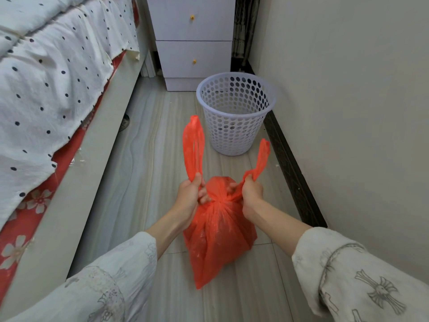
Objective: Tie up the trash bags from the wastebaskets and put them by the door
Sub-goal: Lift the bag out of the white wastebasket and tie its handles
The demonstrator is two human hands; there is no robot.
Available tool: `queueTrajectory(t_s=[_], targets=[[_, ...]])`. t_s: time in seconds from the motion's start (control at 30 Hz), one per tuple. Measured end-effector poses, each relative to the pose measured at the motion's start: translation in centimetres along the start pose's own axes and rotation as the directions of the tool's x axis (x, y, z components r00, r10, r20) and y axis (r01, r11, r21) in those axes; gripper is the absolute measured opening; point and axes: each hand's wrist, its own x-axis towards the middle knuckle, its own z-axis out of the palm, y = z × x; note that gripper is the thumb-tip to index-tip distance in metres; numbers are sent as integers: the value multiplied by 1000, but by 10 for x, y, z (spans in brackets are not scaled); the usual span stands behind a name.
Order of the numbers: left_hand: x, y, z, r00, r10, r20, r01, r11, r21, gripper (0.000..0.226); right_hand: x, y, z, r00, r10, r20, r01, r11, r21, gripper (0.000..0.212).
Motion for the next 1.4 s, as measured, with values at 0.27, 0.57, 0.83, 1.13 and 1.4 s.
queueTrajectory(t_s=[0.27,0.57,0.83,1.13,1.4], targets=[[-27,40,44,926,-163,341,147,987,71,40,14,-54,0,990,137,44,-144,942,304,43],[-35,45,56,943,-256,212,223,961,165,39,20,-46,-9,994,65,82,-74,992,100,38],[-10,66,3,992,-122,-6,120,959,258,35,3,-41,1,911,120,395,-7,962,-274,42],[-4,93,-10,1000,22,13,-25,938,346,31,-8,-10,10,722,-22,692,662,315,-680,37],[6,89,-20,988,-131,83,135,990,-44,24,-19,2,12,671,176,720,644,342,-684,18]])
